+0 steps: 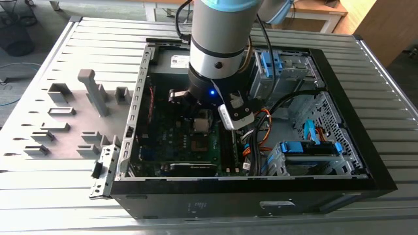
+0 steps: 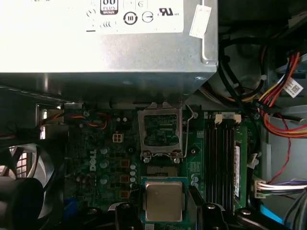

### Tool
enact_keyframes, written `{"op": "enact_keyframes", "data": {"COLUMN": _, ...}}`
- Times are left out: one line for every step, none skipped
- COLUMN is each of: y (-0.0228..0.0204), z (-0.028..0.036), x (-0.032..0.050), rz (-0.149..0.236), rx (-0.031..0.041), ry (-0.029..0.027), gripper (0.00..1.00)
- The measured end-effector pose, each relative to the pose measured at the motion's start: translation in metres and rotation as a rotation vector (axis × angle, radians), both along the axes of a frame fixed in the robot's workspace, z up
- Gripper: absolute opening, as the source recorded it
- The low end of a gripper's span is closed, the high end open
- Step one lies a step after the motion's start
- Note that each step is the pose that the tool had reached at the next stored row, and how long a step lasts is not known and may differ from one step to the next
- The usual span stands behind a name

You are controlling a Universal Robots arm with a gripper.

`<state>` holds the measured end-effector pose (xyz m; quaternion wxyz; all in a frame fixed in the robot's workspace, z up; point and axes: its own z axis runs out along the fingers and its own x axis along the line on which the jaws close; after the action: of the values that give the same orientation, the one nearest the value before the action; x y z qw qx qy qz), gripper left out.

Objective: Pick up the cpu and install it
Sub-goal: 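Pick up the cpu and move it towards the insertion slot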

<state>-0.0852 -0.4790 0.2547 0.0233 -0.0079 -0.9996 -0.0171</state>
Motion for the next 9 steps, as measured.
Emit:
{"op": "enact_keyframes", "data": {"y": 0.0, "z": -0.0018, "x": -0.0001, "rz": 0.0, "rx": -0.0001, "ry": 0.0, "gripper": 0.47}}
{"op": "enact_keyframes", "data": {"y": 0.0, "z": -0.0036, "x": -0.0003, "rz": 0.0, "rx": 0.0, "ry": 0.0, "gripper": 0.47}}
{"op": "enact_keyframes", "data": {"y": 0.0, "z": -0.0056, "x": -0.0004, "rz": 0.0, "rx": 0.0, "ry": 0.0, "gripper": 0.47}}
{"op": "enact_keyframes", "data": {"y": 0.0, "z": -0.0073, "x": -0.0005, "rz": 0.0, "rx": -0.0001, "ry": 0.0, "gripper": 0.47}}
{"op": "enact_keyframes", "data": {"y": 0.0, "z": -0.0091, "x": -0.0006, "rz": 0.0, "rx": -0.0002, "ry": 0.0, "gripper": 0.47}}
{"op": "enact_keyframes", "data": {"y": 0.0, "z": -0.0107, "x": -0.0008, "rz": 0.0, "rx": -0.0002, "ry": 0.0001, "gripper": 0.47}}
{"op": "enact_keyframes", "data": {"y": 0.0, "z": -0.0121, "x": -0.001, "rz": 0.0, "rx": -0.0002, "ry": 0.0, "gripper": 0.47}}
{"op": "enact_keyframes", "data": {"y": 0.0, "z": -0.013, "x": -0.001, "rz": 0.0, "rx": -0.0001, "ry": 0.0, "gripper": 0.47}}
{"op": "enact_keyframes", "data": {"y": 0.0, "z": -0.0131, "x": -0.0012, "rz": 0.0, "rx": -0.0002, "ry": 0.0001, "gripper": 0.47}}
